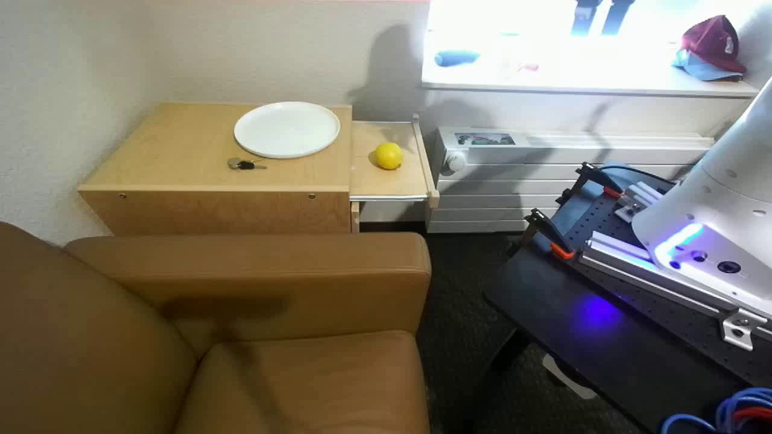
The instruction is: Move the keys from the counter top to the open shelf
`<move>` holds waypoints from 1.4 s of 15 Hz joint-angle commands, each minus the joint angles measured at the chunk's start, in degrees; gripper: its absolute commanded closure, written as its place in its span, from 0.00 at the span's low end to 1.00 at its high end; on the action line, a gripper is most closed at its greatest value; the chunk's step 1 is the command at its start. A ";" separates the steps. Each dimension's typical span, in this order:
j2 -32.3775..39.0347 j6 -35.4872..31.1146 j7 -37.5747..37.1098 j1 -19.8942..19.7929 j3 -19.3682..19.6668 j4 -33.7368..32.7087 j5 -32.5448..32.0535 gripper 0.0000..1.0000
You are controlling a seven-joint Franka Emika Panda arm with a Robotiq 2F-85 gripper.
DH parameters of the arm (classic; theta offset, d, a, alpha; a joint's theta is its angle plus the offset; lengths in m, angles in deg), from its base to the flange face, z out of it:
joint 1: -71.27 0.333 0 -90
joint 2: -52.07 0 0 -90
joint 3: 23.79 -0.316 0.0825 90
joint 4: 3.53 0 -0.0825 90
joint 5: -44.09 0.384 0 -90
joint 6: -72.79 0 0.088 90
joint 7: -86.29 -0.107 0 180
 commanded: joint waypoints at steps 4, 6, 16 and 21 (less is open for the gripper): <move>-0.04 0.18 0.41 -0.66 -0.54 -0.10 0.37 0.00; -0.04 0.18 0.41 -0.66 -0.54 -0.10 0.37 0.00; 26.99 -19.16 -16.90 12.21 -18.54 -5.03 21.08 0.00; 31.78 -25.98 -25.54 15.40 -21.35 -9.12 20.74 0.00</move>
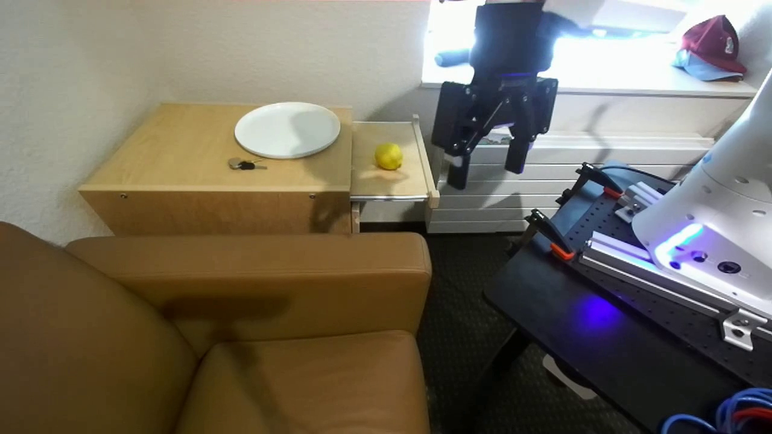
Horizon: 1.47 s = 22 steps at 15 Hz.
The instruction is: Move the keys from the counter top to the open shelf
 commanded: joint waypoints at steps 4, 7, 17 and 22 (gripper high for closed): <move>9.73 -7.00 -12.81 -0.68 -1.15 -4.20 -8.13 0.00; 20.04 -18.83 -26.89 -3.20 -3.64 -10.12 -16.15 0.00; 31.96 -23.33 -55.77 6.36 12.15 -27.53 -33.77 0.00; 42.38 -22.89 -76.05 13.33 24.01 -34.90 -50.66 0.00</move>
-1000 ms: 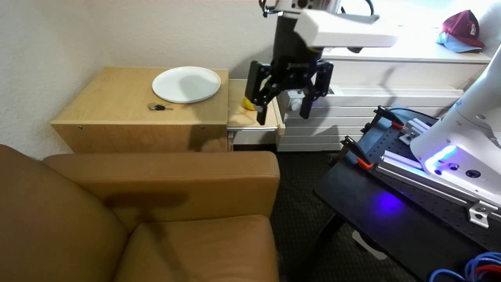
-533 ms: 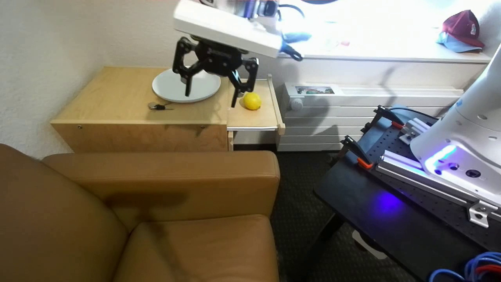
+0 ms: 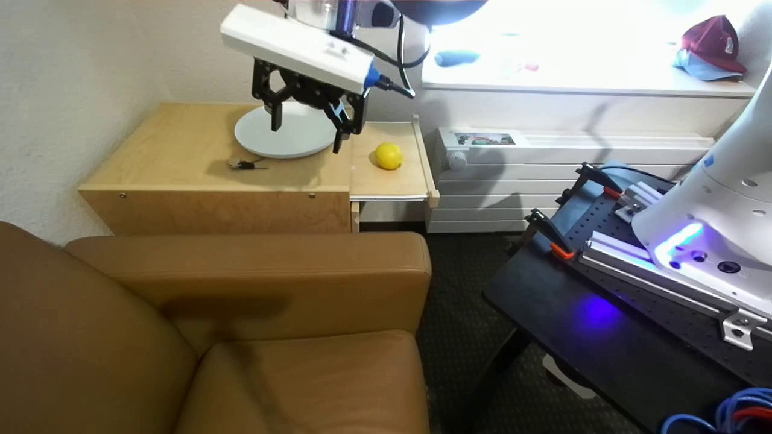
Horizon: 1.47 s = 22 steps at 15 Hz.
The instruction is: Move the keys from the counter top to the open shelf
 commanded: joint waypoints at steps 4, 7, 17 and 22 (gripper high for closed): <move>17.36 0.95 -24.33 8.39 12.84 -18.49 -8.20 0.00; 22.65 5.34 -28.08 7.74 11.92 -28.39 -1.49 0.00; 30.98 19.05 -25.22 7.80 13.04 -38.30 -1.68 0.00; 38.95 25.91 -25.63 6.34 12.00 -53.51 2.25 0.00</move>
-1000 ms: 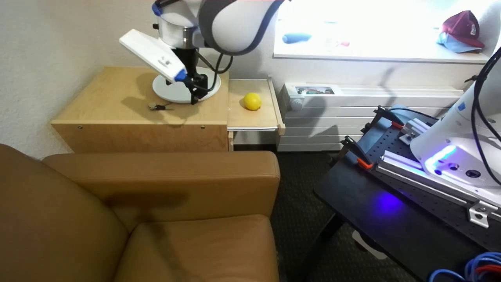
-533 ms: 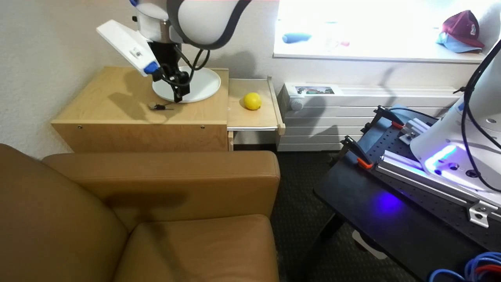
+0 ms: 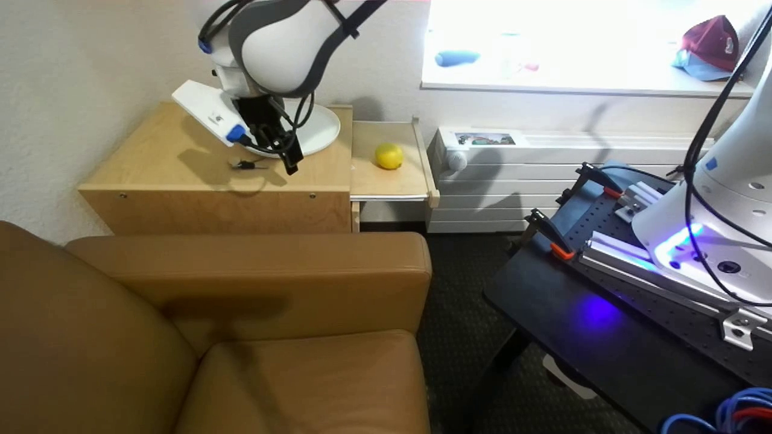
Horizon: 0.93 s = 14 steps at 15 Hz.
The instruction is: Move the keys from the counter top to the open shelf
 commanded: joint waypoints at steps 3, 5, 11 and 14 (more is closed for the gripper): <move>10.06 6.69 -1.78 -1.86 -0.41 -20.08 5.02 0.00; 6.67 3.66 -0.57 -1.56 -0.48 -14.12 4.83 0.00; 15.67 2.81 -8.94 0.28 4.59 -23.53 0.48 0.00; 20.06 3.14 -13.32 0.03 4.53 -28.63 1.39 0.00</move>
